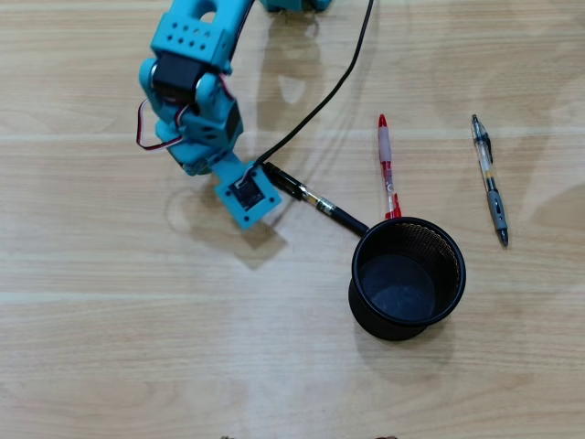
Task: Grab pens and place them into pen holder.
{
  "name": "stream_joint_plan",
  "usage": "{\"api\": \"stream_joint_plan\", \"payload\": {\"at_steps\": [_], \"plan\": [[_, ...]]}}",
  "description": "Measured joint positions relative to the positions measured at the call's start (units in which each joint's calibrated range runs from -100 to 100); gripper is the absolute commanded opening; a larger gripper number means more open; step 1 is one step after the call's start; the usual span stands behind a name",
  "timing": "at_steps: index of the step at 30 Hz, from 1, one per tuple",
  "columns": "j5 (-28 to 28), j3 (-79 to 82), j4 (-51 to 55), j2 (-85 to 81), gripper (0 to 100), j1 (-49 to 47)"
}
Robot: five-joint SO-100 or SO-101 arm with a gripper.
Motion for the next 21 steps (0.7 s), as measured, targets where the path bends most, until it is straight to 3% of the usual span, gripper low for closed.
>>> {"api": "stream_joint_plan", "payload": {"at_steps": [5,6,10,16,19,21], "plan": [[-6.8,-7.6,-5.4,-10.9,2,-7.5],[-11.0,-8.1,-12.1,-14.2,2,-11.5],[-18.3,-3.1,-30.2,-19.9,2,-18.4],[-32.0,21.9,-70.8,-26.2,2,-27.2],[-35.6,32.4,-85.7,-26.1,2,-27.3],[-36.3,34.4,-89.6,-26.1,2,-27.8]]}}
